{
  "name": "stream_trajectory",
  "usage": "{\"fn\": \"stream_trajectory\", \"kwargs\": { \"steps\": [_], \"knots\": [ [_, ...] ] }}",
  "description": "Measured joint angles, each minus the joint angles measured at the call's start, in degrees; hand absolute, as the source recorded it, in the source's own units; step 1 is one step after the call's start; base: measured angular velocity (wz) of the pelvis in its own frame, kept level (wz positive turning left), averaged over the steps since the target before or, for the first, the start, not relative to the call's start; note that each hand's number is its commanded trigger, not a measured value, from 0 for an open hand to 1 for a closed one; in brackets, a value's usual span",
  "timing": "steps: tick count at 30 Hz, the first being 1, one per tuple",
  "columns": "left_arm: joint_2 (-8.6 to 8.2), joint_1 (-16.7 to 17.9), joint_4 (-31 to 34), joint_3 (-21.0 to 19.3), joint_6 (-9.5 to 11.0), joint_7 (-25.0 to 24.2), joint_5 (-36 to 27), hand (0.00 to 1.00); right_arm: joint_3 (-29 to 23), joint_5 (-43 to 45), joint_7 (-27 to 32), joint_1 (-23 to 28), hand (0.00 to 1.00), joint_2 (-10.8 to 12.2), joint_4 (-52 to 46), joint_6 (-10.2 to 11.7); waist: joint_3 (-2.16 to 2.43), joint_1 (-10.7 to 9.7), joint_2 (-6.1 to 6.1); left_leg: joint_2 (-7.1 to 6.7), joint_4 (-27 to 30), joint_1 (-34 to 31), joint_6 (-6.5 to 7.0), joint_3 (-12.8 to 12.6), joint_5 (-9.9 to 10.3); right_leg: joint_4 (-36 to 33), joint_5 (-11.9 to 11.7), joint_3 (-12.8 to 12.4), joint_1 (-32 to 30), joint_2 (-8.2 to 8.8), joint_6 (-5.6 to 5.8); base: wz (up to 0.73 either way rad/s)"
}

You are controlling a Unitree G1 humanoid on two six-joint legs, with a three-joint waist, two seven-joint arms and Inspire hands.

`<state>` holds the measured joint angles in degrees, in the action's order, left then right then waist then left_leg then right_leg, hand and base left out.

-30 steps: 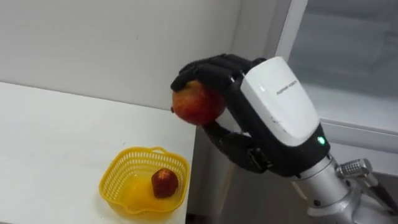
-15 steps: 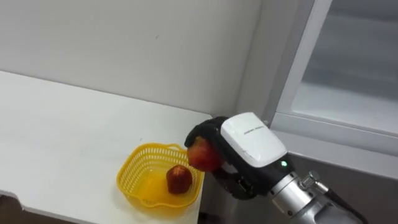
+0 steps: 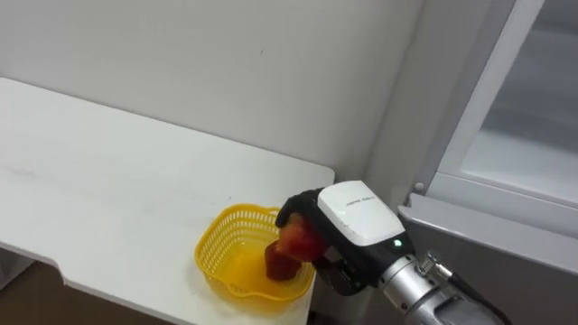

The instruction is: Retrieve from the upper fridge

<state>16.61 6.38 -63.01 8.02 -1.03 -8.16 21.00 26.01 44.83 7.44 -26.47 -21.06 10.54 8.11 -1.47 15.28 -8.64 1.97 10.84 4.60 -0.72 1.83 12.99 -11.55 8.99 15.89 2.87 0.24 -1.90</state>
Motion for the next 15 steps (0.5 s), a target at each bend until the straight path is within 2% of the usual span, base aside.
{"fn": "stream_trajectory", "kwargs": {
  "steps": [4,15],
  "knots": [
    [-0.01,-0.3,0.0,0.1,-0.3,0.0,-0.1,0.0,0.4,0.0,0.0,0.0,1.0,0.6,0.6,-0.6,0.0,0.8,-0.01,-0.01,0.1,0.0,0.0,0.0,0.0,0.0,0.0,0.1,0.0,0.0,0.0,0.0],
    [-0.31,-0.3,0.2,0.1,-1.3,0.3,0.0,0.0,0.7,-0.7,0.1,0.0,1.0,1.2,2.8,-1.2,0.02,0.7,0.01,-0.28,0.5,-0.5,0.02,0.6,0.0,0.1,0.0,0.5,0.0,0.25,0.0,0.02]
  ]
}}
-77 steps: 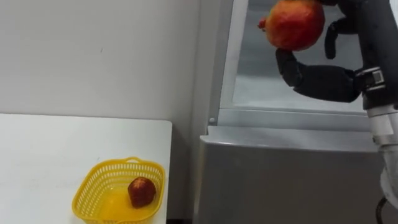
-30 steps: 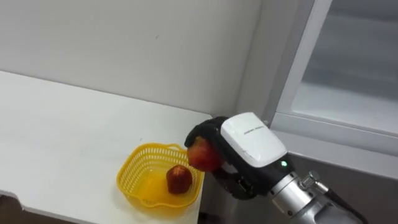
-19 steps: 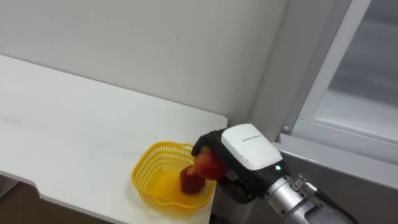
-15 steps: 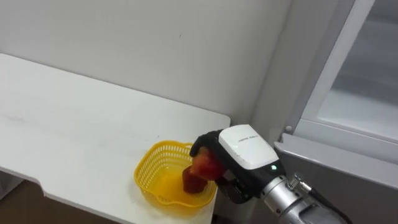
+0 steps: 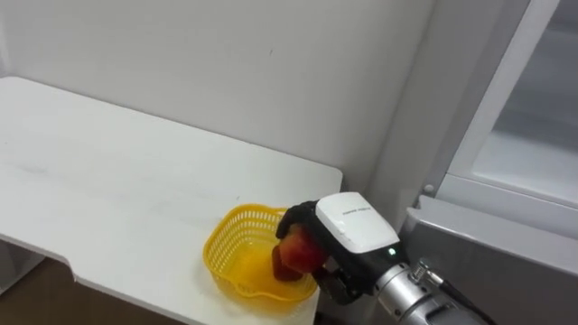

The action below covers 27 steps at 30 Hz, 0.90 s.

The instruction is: Retrieve from the upper fridge

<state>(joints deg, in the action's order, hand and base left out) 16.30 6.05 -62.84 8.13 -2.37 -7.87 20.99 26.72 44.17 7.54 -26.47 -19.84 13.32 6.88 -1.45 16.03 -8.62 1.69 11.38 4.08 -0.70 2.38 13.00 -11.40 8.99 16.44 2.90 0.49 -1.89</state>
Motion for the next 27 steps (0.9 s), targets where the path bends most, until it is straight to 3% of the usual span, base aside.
{"fn": "stream_trajectory", "kwargs": {
  "steps": [4,11,20,21,22,24,27],
  "knots": [
    [0.0,0.0,0.3,0.0,-0.1,0.3,0.0,0.0,0.0,-0.2,0.6,0.0,1.0,0.0,0.0,-0.5,0.08,-0.1,0.13,-0.21,0.4,-0.7,0.0,1.0,0.0,0.1,0.0,1.0,0.0,0.18,0.0,0.12],
    [-0.08,0.2,0.4,0.0,-0.2,0.7,0.0,0.0,0.0,-0.9,0.8,-0.3,1.0,0.0,0.0,-0.5,0.35,0.1,0.64,-0.29,0.5,-0.9,0.01,1.2,0.0,0.1,0.0,1.2,0.0,0.27,0.0,0.02],
    [-0.2,0.0,0.4,0.1,-0.2,1.0,0.0,0.0,0.0,-1.0,0.9,-0.5,1.0,0.0,0.9,-0.5,0.38,0.1,0.61,-0.29,0.5,-0.9,0.02,1.3,0.0,0.1,0.0,0.9,0.0,0.25,0.0,0.0],
    [-0.2,0.0,0.4,0.1,-0.2,1.0,0.0,0.0,0.0,-1.0,0.9,-0.5,0.79,0.0,1.1,-0.5,0.39,0.1,0.61,-0.29,0.4,-0.9,0.02,1.3,0.0,0.1,0.0,0.9,0.0,0.26,0.0,0.0],
    [-0.2,0.0,0.4,0.1,-0.2,1.0,0.0,0.0,0.0,-1.0,0.9,-0.5,0.25,0.0,1.8,-0.5,0.39,0.2,0.61,-0.3,0.4,-0.9,0.02,1.3,0.0,0.1,0.0,0.9,0.0,0.26,0.0,0.0],
    [-0.19,0.0,0.3,0.3,-0.2,1.0,0.0,0.0,0.1,-1.0,0.9,-0.5,0.0,0.1,2.7,-0.5,0.38,0.2,0.61,-0.31,0.4,-0.9,0.02,1.3,0.0,0.1,0.0,0.9,-0.1,0.26,0.01,0.0],
    [-0.31,0.0,0.3,1.1,-0.2,1.0,0.5,0.0,0.7,-0.9,0.9,-0.5,0.0,0.5,4.1,-0.8,0.41,0.2,0.58,-0.31,0.4,-1.0,0.02,1.3,0.0,0.3,0.0,1.0,-0.1,0.25,0.01,0.0]
  ]
}}
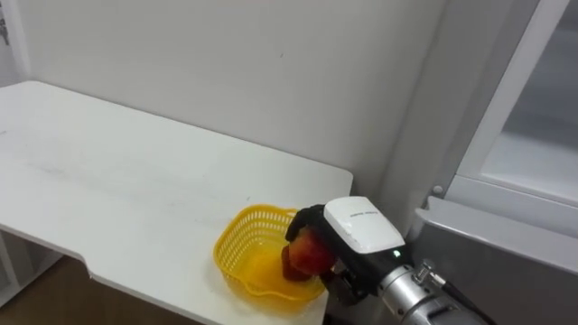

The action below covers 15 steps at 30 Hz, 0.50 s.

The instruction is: Retrieve from the upper fridge

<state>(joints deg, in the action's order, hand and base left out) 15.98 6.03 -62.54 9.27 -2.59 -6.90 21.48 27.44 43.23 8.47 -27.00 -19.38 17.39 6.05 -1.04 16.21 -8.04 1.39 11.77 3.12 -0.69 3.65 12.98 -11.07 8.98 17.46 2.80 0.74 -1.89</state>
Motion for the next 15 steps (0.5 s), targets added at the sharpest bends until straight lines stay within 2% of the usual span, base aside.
{"fn": "stream_trajectory", "kwargs": {
  "steps": [2,6,15],
  "knots": [
    [-0.32,0.0,0.0,-0.1,0.0,0.0,1.1,0.0,0.7,0.1,-0.4,0.0,0.0,0.4,0.4,-0.5,0.18,0.0,-0.25,0.0,0.0,0.0,0.0,0.0,0.0,0.2,0.0,0.0,0.1,-0.03,0.0,0.0],
    [-0.74,0.1,0.0,0.0,0.0,0.0,2.0,0.0,0.7,-0.1,-0.6,0.0,0.0,1.2,0.6,-1.2,-0.01,0.2,0.06,0.0,0.2,0.1,0.01,-0.1,0.0,0.3,0.0,-0.1,0.2,-0.04,0.01,0.0],
    [-0.79,0.2,0.1,0.0,0.0,0.0,2.0,0.0,0.7,-0.6,-1.3,0.0,0.0,1.4,0.6,-1.1,-0.03,0.2,0.08,0.0,0.0,0.2,0.01,-0.1,0.0,0.3,0.0,-0.1,0.2,-0.03,0.01,0.0]
  ]
}}
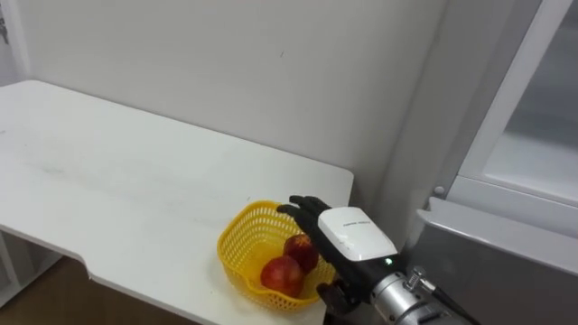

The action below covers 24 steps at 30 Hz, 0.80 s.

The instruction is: Retrieve from the upper fridge

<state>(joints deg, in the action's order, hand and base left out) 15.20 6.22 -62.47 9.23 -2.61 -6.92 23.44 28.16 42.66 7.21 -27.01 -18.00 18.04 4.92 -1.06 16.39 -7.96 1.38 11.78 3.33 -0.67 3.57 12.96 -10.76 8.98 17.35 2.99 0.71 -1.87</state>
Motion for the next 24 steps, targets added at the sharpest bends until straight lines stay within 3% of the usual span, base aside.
{"fn": "stream_trajectory", "kwargs": {
  "steps": [24],
  "knots": [
    [0.02,0.0,0.0,0.1,0.0,-1.0,0.0,0.0,0.0,0.0,-1.2,0.0,0.0,0.0,0.0,0.0,-0.14,-0.2,-0.14,-0.01,-0.4,-0.2,0.01,0.0,0.0,0.2,0.0,0.1,-0.1,-0.01,0.07,0.0]
  ]
}}
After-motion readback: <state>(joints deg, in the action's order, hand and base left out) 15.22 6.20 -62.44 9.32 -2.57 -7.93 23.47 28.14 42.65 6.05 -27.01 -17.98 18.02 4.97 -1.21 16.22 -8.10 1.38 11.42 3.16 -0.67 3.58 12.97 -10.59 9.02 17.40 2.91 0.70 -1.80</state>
